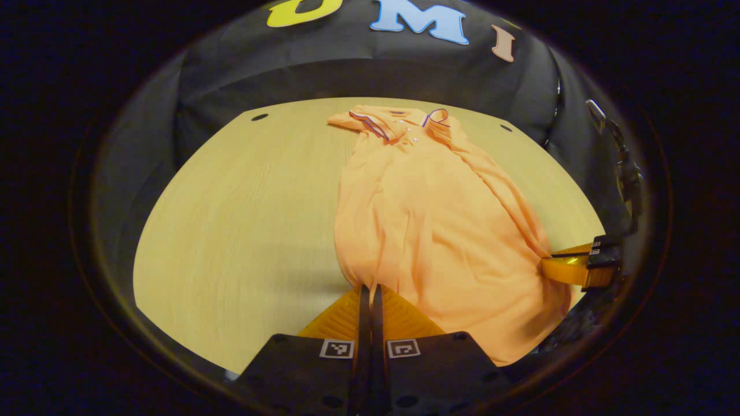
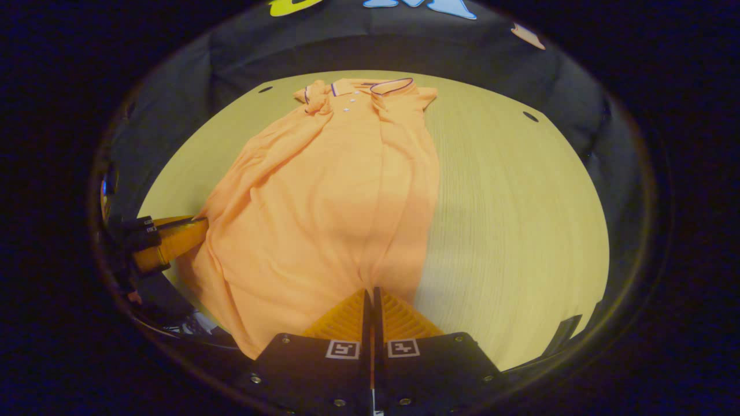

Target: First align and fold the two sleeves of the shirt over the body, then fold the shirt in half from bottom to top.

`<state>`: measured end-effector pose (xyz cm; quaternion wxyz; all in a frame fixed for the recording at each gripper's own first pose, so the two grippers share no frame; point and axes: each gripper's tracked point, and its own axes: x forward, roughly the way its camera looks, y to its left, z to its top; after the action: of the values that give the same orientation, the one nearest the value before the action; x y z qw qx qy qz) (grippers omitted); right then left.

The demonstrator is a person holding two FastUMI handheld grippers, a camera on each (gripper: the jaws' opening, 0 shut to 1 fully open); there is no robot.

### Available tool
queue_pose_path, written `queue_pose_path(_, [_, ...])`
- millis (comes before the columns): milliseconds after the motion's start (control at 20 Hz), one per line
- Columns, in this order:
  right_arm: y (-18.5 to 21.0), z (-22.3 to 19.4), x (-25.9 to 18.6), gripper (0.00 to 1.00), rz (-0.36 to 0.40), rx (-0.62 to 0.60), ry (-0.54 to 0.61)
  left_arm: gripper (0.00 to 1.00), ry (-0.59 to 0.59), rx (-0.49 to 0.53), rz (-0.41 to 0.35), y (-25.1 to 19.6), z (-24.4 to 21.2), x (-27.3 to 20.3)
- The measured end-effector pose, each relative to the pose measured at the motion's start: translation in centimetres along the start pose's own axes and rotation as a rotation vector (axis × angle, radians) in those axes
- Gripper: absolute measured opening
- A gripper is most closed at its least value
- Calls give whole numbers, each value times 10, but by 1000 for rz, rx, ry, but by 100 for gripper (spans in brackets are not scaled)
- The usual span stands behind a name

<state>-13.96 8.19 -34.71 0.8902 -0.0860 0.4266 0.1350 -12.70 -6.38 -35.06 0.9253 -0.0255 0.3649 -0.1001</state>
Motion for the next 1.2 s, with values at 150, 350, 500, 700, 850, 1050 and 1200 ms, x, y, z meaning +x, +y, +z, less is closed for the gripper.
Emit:
queue_pose_path(150, [2,2,-8,3,0,20,-5,7,9,-16,10,4,5,0])
queue_pose_path(350, [4,26,-7,0,23,56,-35,7,-3,-58,26,15,20,-1])
queue_pose_path(500, [3,50,-10,0,29,75,-73,6,-39,-65,33,19,45,1])
queue_pose_path(700, [0,89,-8,0,32,75,-127,6,-96,-40,28,22,89,7])
queue_pose_path(850, [-6,120,-4,0,27,73,-168,7,-143,-18,27,24,128,18])
queue_pose_path(1050, [-18,167,4,0,18,81,-219,7,-188,8,19,24,177,37])
queue_pose_path(1200, [-30,205,9,0,12,89,-256,7,-217,20,16,25,211,52])
